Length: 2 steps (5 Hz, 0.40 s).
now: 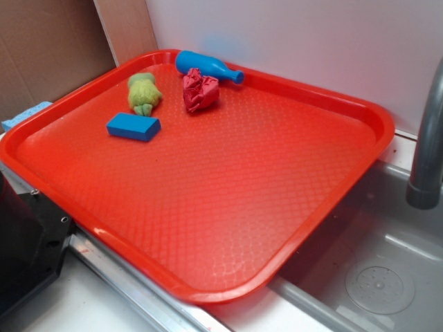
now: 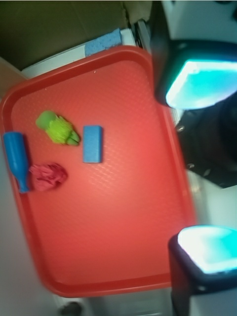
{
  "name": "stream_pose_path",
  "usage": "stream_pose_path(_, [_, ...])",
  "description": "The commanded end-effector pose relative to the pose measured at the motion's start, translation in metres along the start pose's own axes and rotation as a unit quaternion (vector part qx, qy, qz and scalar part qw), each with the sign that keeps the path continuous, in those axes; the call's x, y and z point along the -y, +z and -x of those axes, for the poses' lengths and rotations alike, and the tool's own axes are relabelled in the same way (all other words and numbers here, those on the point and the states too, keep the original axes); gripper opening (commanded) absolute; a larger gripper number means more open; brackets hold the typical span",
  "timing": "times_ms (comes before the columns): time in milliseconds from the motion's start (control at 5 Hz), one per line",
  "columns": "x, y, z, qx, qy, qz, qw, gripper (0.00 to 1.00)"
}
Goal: Grab the green animal.
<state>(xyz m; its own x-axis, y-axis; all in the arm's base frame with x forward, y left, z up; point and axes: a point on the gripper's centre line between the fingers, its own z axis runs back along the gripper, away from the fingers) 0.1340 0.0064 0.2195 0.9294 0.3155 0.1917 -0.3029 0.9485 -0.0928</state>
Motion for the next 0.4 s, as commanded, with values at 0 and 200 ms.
stream_pose_path(0, [-0.034, -0.039, -0.047, 0.045, 0.129, -0.020, 0.990, 1.00])
stream_pose_path(200, [-0.050, -0.064, -0.068, 0.063, 0.184, -0.046, 0.980, 1.00])
